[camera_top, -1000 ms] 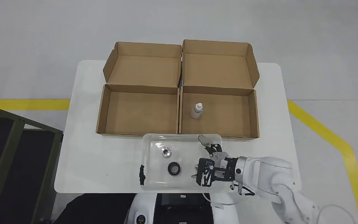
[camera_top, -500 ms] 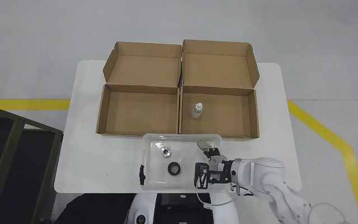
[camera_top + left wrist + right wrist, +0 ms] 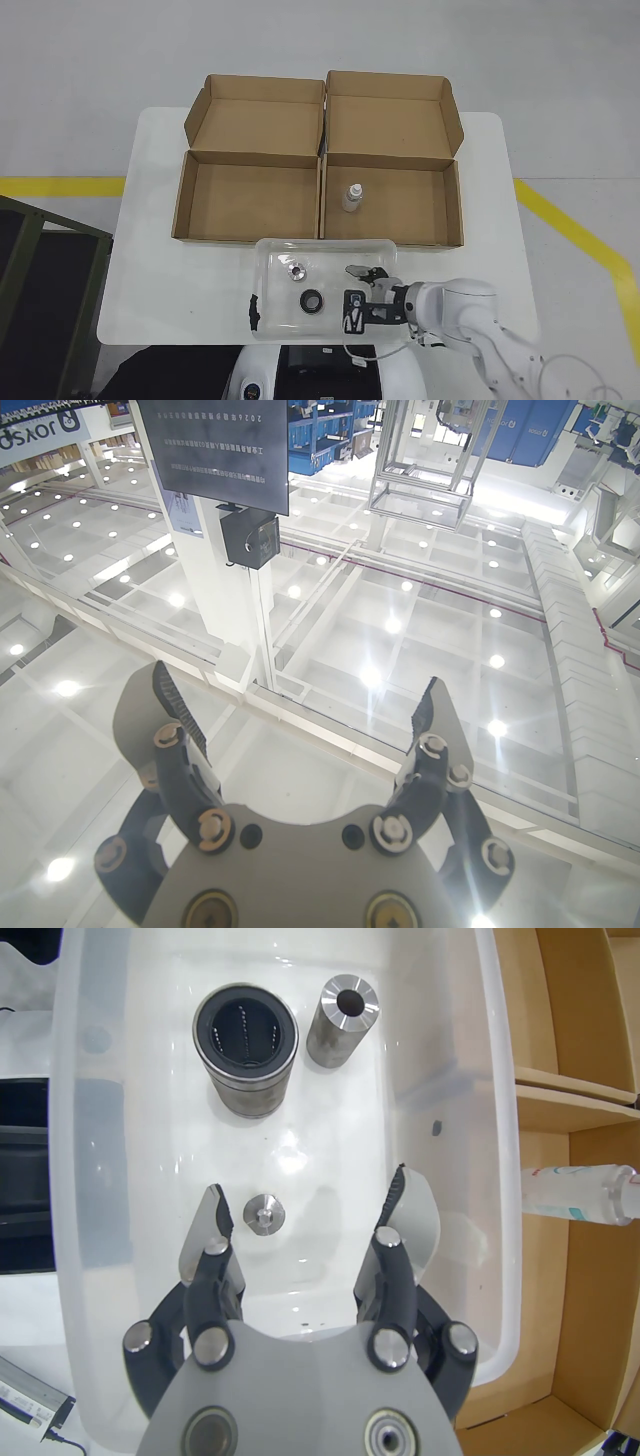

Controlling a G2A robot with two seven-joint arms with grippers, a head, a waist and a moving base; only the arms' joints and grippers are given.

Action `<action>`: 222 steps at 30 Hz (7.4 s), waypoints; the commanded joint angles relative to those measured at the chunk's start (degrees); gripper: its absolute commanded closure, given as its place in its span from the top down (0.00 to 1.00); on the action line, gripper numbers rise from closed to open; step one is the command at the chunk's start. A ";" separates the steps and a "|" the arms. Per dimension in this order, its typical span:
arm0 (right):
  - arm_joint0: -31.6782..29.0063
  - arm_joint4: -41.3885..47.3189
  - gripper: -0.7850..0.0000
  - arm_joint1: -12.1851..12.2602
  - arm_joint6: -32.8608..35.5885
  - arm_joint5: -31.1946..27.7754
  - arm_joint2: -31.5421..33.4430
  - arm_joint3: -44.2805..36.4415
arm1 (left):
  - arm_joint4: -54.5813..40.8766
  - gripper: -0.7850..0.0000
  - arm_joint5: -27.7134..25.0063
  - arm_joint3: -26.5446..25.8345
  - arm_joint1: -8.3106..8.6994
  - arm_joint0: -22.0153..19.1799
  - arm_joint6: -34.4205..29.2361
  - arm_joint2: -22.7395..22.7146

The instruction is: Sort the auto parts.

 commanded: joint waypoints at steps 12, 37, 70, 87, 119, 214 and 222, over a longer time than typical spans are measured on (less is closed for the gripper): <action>1.43 -0.07 0.56 -0.11 3.86 0.59 -2.29 2.06 | 0.00 1.00 0.00 0.00 0.00 0.00 0.00 0.00; 0.22 0.89 0.00 0.78 1.36 1.11 -0.21 -3.43 | 0.00 1.00 0.00 0.00 0.00 0.00 0.00 0.00; 15.67 34.55 0.00 0.60 -26.33 6.51 12.08 1.40 | 0.00 1.00 0.00 0.00 0.00 0.00 0.00 0.00; 38.67 49.36 0.00 -0.93 -14.87 10.15 7.33 10.38 | 0.00 1.00 0.00 0.00 0.00 0.00 0.00 0.00; 38.67 49.36 0.00 -0.93 -14.87 10.15 7.33 10.38 | 0.00 1.00 0.00 0.00 0.00 0.00 0.00 0.00; 22.21 34.87 0.00 1.78 1.33 16.79 8.51 18.96 | 0.00 1.00 0.00 0.00 0.00 0.00 0.00 0.00; 22.70 32.67 0.00 1.34 2.88 18.49 5.18 21.99 | 0.00 1.00 0.00 0.00 0.00 0.00 0.00 0.00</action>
